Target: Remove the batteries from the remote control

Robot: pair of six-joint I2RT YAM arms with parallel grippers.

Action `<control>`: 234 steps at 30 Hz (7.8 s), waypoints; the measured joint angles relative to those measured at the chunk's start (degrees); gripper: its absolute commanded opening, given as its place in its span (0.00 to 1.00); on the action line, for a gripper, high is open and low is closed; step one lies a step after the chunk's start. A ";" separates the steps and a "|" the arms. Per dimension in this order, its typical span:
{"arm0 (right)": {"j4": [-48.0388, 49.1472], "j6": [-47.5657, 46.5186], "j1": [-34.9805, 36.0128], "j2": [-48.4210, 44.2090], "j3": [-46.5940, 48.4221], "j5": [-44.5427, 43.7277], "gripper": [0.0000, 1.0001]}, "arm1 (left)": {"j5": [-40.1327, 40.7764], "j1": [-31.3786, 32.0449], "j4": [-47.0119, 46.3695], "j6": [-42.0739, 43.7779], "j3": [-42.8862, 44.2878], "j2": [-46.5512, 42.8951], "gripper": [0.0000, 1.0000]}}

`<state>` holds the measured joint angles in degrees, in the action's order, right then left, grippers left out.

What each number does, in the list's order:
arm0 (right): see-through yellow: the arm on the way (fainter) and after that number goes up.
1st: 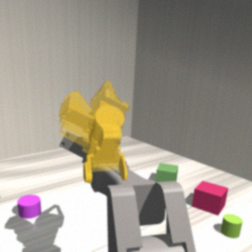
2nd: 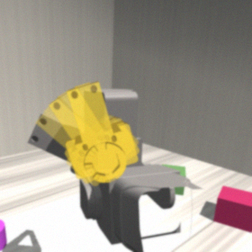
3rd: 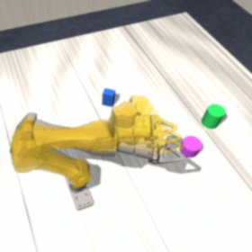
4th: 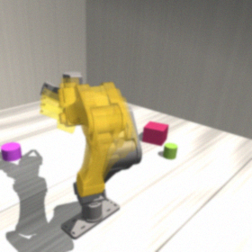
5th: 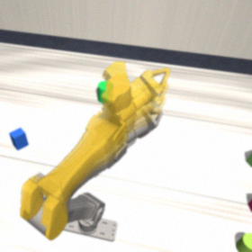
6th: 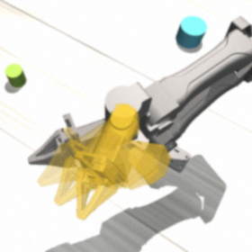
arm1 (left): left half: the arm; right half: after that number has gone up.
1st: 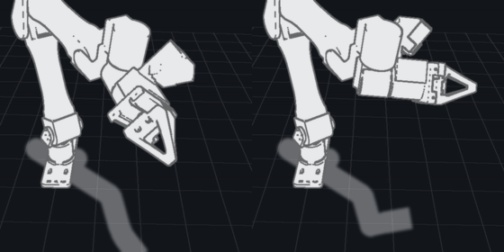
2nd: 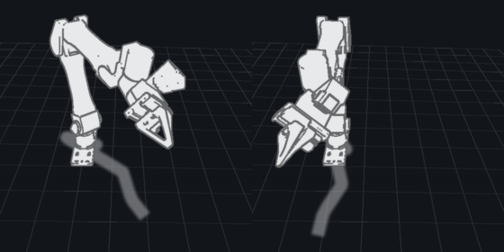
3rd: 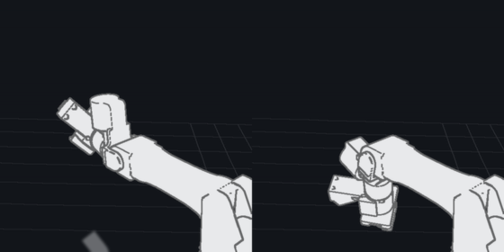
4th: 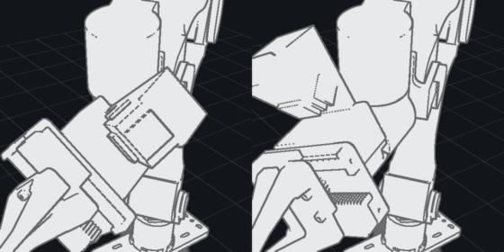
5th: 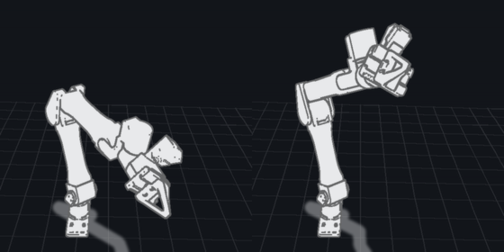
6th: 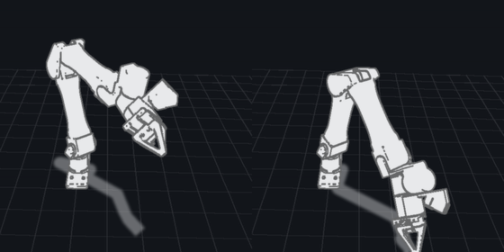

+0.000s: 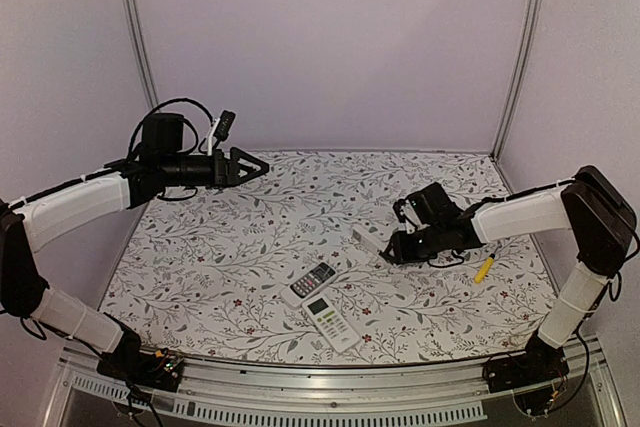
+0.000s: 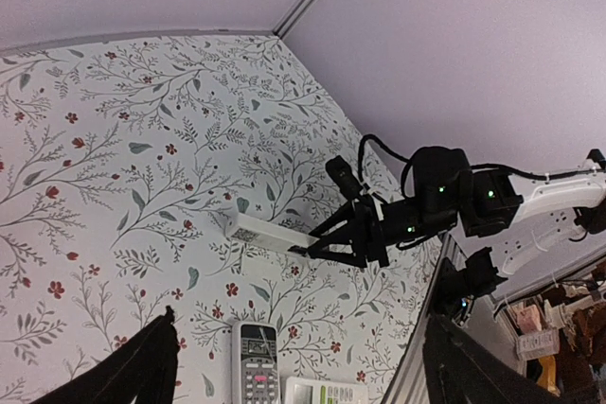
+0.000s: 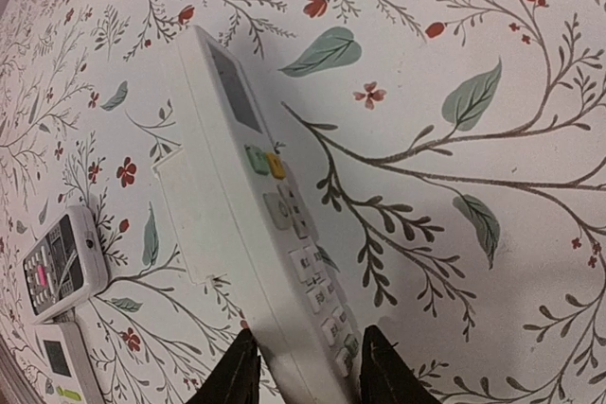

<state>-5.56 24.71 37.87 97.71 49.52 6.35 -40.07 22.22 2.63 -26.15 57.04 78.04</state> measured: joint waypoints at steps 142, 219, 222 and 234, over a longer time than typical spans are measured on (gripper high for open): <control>-10.23 -0.37 8.31 1.09 10.27 -9.07 0.72 | -1.27 0.00 0.20 -0.04 0.00 0.00 0.89; -21.33 22.88 -16.20 -29.51 -18.40 -25.40 0.70 | 7.69 0.02 0.09 2.62 -0.50 -7.17 0.90; -20.70 23.04 -16.20 -26.99 -18.49 -25.18 0.66 | 7.69 0.02 0.09 2.60 -0.52 -7.17 0.90; -17.49 23.30 -16.26 -20.65 -18.58 -25.24 0.42 | 7.76 0.02 0.09 2.60 -0.52 -7.17 0.90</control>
<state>-23.05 48.01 21.61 77.06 30.94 -18.90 -32.32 22.24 2.72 -23.55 56.51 70.87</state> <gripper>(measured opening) 0.498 0.897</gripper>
